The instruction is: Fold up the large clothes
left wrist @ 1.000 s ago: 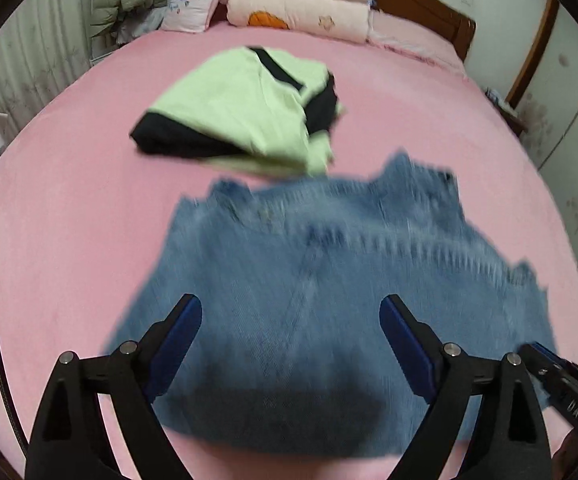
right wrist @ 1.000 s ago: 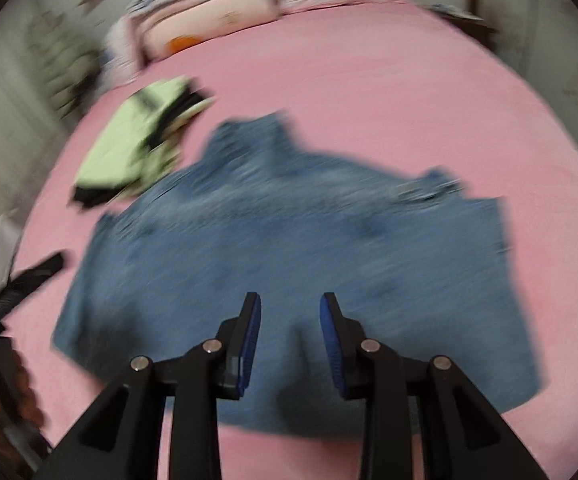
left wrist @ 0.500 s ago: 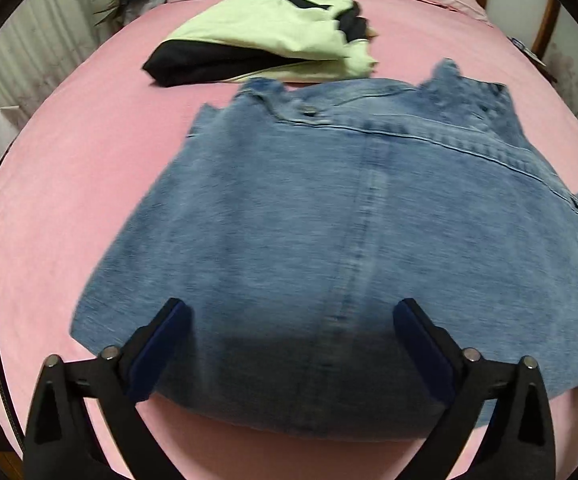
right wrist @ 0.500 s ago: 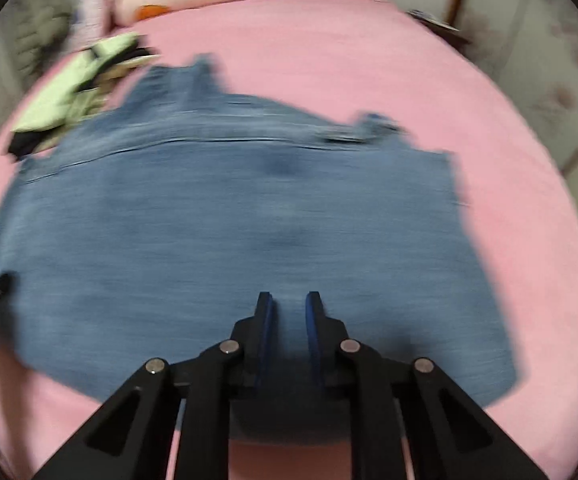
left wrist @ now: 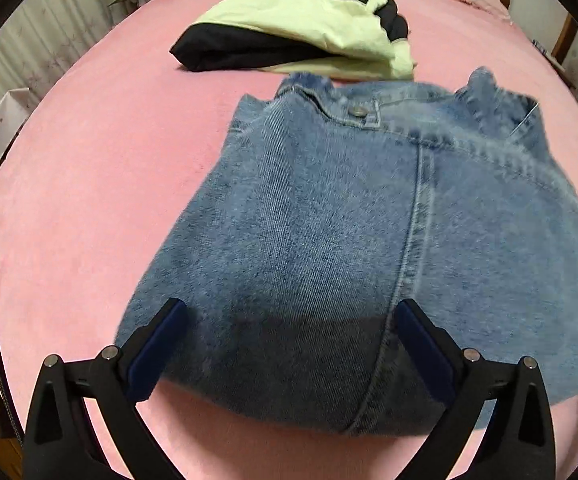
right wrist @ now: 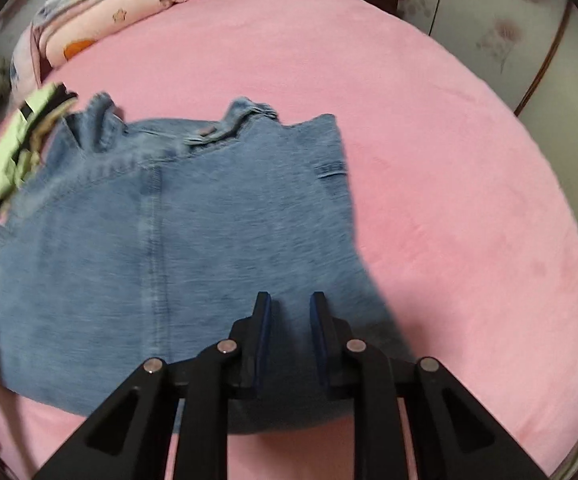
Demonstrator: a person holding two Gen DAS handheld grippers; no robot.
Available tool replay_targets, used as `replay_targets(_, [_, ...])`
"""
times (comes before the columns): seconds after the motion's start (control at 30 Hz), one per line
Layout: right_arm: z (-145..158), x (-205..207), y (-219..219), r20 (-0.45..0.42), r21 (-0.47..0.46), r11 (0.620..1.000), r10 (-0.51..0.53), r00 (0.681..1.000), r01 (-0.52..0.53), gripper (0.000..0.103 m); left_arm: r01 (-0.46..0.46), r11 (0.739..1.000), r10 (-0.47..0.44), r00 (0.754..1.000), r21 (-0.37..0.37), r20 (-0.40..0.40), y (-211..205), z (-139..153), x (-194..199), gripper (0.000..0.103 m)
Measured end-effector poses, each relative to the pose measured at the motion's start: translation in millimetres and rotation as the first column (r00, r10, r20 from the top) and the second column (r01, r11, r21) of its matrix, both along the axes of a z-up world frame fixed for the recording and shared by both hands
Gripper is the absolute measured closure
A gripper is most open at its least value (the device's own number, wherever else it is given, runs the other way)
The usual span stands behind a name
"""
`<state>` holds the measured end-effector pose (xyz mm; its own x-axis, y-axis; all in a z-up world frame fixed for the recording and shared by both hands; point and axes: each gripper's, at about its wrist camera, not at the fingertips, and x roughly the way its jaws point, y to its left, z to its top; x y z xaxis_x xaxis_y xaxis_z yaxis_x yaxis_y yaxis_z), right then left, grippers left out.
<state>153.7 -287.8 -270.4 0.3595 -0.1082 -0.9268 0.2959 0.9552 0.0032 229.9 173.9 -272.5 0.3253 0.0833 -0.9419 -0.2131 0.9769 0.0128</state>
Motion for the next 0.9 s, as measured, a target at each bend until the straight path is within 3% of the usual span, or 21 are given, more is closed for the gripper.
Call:
replay_targets(0.3, [47.8,-4.6,67.6,0.090,0.071,0.989,0.121,0.989,-0.128,0.084,-0.024,0.992,0.032,0.997,-0.124,0.065,8.8,58.6,-20.0,0.000])
replay_targets(0.53, [93.6,-0.6,111.4,0.166,0.125,0.967,0.201,0.965,-0.222,0.084,-0.037,0.985,0.054,0.994,-0.170,0.095,7.4,93.9,-23.3,0.000])
replay_targets(0.73, [124.4,3.6,141.8,0.219,0.130,0.946,0.264,0.939,-0.297,0.083,-0.034,0.974,0.057,0.994,-0.222,0.095,5.0,107.0,-30.0,0.000])
replay_targets(0.9, [125.2,0.1,159.4,0.235,0.107,0.937,0.301,0.924,-0.332,0.082,-0.049,0.962,0.073,0.994,-0.267,0.080,6.5,99.2,-41.2,0.000])
